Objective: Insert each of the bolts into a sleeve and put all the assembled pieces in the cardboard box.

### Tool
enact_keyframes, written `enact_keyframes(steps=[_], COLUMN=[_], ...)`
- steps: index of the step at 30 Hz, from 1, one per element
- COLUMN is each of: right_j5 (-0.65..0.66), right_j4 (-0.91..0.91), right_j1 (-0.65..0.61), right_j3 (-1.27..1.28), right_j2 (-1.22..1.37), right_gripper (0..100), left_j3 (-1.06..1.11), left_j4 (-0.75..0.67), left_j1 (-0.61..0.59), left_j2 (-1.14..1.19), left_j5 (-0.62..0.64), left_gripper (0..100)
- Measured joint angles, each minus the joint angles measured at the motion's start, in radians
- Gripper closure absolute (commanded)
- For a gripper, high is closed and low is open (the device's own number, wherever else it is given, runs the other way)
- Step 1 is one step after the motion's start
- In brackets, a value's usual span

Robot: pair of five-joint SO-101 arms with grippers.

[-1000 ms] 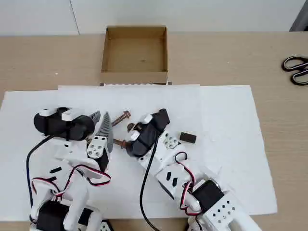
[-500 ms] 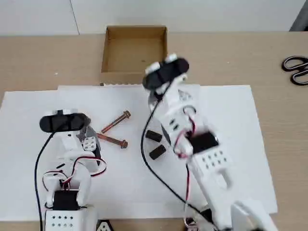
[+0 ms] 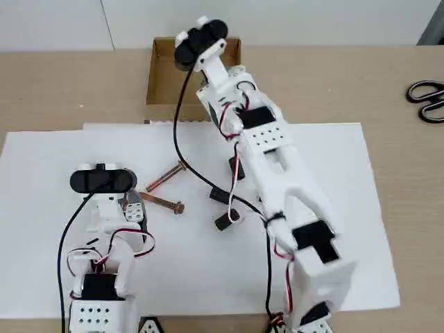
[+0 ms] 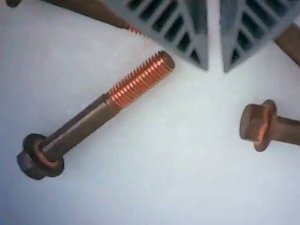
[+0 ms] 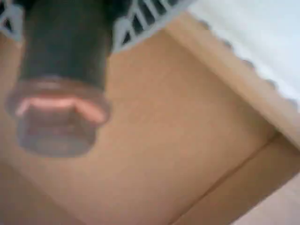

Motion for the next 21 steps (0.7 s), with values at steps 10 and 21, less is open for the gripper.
enact_keyframes(steps=[10,21], right_j5=[0.258,0.279], right_j4=[-0.101,-0.049], right_j1=[0.0,0.0], right_j3=[-0.362,-0.408], right_j2=[0.404,0.43], right_gripper=[92.5,91.3], left_j3=[0.0,0.0], left_j4=[0.0,0.0], left_j1=[0.0,0.0], left_j2=[0.0,0.0], left_j5=[0.0,0.0], left_gripper=[99,99])
